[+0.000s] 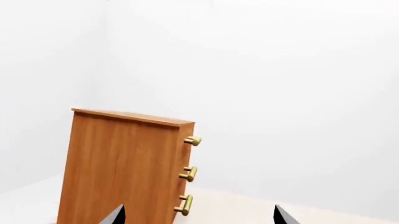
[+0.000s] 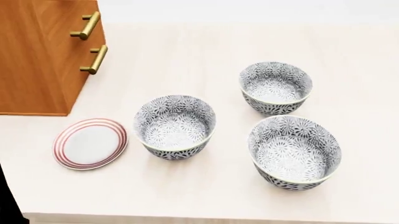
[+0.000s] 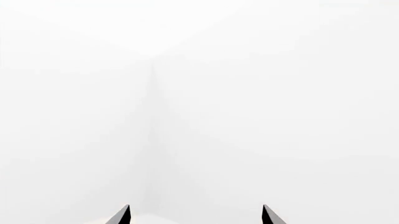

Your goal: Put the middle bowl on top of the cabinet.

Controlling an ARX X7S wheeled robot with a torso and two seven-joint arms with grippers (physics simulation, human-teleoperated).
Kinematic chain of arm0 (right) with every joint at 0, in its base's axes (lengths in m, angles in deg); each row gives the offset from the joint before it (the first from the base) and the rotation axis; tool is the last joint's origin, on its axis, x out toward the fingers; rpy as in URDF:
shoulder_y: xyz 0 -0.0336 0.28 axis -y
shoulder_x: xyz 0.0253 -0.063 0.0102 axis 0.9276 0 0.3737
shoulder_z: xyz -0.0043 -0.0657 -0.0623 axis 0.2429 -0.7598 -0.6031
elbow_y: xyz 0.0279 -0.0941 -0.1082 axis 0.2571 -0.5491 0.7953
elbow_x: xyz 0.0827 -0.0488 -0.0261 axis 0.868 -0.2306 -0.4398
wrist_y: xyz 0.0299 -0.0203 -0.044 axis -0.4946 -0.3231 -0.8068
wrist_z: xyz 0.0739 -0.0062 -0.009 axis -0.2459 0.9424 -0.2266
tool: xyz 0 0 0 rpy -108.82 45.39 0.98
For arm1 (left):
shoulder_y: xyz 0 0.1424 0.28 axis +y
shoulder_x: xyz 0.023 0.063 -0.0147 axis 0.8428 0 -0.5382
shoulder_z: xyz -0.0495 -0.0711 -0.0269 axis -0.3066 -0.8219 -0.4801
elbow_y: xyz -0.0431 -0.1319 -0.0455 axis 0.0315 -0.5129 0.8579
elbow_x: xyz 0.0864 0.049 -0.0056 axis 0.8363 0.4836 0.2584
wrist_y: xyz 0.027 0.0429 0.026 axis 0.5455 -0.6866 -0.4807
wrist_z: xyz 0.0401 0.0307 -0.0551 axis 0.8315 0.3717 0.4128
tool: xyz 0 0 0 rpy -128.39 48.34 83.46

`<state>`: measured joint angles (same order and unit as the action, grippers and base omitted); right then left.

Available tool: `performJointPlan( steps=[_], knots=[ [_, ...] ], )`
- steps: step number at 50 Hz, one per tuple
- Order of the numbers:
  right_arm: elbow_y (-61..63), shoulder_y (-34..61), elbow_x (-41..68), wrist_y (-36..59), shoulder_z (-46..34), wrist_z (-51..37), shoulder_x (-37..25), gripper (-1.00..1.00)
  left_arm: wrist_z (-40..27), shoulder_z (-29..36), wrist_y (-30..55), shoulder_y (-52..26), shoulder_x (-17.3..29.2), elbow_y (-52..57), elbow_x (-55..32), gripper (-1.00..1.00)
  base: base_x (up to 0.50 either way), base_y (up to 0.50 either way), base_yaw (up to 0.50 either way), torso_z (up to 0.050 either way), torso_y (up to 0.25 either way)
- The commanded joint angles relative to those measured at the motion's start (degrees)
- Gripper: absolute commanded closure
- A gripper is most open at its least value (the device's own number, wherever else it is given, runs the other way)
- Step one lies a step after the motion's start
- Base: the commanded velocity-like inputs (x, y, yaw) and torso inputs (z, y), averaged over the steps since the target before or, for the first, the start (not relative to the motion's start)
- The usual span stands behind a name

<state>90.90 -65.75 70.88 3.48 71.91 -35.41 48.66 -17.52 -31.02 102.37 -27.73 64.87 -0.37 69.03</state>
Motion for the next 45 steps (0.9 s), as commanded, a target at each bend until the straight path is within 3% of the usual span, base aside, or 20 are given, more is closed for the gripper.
performJointPlan(
  steps=[1, 7, 30, 45],
  knots=[
    [0.5, -1.2, 2.0, -0.6, 3.2, 1.1, 0.7, -1.0, -2.2, -2.1, 4.3, 0.0, 1.1, 5.2, -4.0, -1.0, 0.0, 0.5, 0.0, 0.0, 0.0],
    [0.8, -1.2, 1.7, -0.4, 3.0, 0.1, 0.7, -1.0, -2.5, -2.7, 4.7, -1.2, 1.6, 3.7, -5.1, -1.0, 0.0, 0.5, 0.0, 0.0, 0.0],
    [2.5, -1.2, -1.0, 2.6, 3.6, -3.1, 0.8, -1.0, -3.8, -2.4, 5.2, -2.3, 2.7, 2.2, -6.5, -1.0, 0.0, 0.04, 0.0, 0.0, 0.0],
    [1.5, -1.2, 0.0, -1.7, 3.7, -2.3, 0.8, -1.0, -4.3, -2.9, 4.9, -2.3, 3.5, 2.2, -7.8, -1.0, 0.01, 0.07, 0.0, 0.0, 0.0]
  ],
)
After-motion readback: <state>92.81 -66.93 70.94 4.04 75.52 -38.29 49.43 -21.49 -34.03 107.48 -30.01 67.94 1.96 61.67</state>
